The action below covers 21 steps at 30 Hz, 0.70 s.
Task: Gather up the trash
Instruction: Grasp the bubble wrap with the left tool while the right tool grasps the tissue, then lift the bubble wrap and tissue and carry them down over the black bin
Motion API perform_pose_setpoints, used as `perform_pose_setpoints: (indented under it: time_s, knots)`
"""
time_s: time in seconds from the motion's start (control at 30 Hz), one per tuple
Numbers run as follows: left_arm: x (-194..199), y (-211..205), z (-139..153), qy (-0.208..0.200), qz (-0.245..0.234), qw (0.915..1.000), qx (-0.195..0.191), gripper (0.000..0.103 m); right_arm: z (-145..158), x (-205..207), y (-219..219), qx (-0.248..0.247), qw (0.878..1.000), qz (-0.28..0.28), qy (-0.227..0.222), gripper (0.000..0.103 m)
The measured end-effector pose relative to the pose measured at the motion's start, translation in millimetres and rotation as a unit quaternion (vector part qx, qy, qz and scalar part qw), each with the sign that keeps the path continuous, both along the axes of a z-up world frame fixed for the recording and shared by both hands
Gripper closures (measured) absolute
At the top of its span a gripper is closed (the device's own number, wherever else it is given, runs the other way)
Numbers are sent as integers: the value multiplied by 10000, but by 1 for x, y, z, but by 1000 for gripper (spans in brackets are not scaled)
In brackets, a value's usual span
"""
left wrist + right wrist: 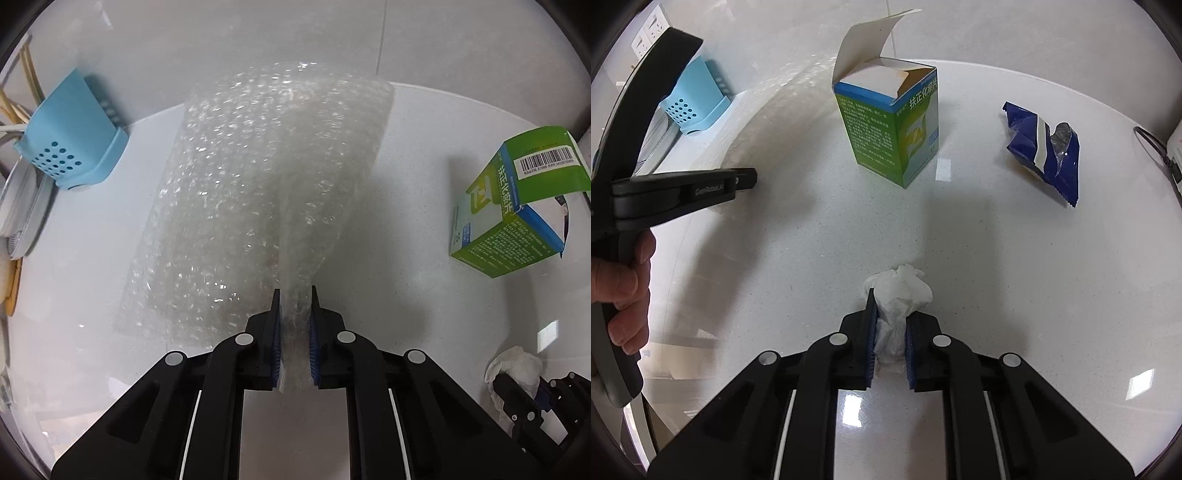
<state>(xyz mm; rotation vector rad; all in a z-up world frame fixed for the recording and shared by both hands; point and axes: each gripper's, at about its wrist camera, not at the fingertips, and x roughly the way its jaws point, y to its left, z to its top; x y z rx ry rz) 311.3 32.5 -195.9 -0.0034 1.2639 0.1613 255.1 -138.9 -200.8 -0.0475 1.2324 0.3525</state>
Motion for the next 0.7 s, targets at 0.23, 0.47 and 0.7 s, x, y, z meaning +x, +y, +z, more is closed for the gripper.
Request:
perform_pose_setpoints:
  time_s: [0.23,0.47,0.7]
  knots:
    - [-17,10,24,-170,119,9998,31,92,13,0,-5,46,9999,-63,-127,92]
    - [-42,12,48,-351,223,9991,39,92,30,-7,-15,105,9995,-133,-255,92]
    - [-69,11,72,-570,310,9979,-46,92,47,-15,-21,154,9987,-199,-435,92]
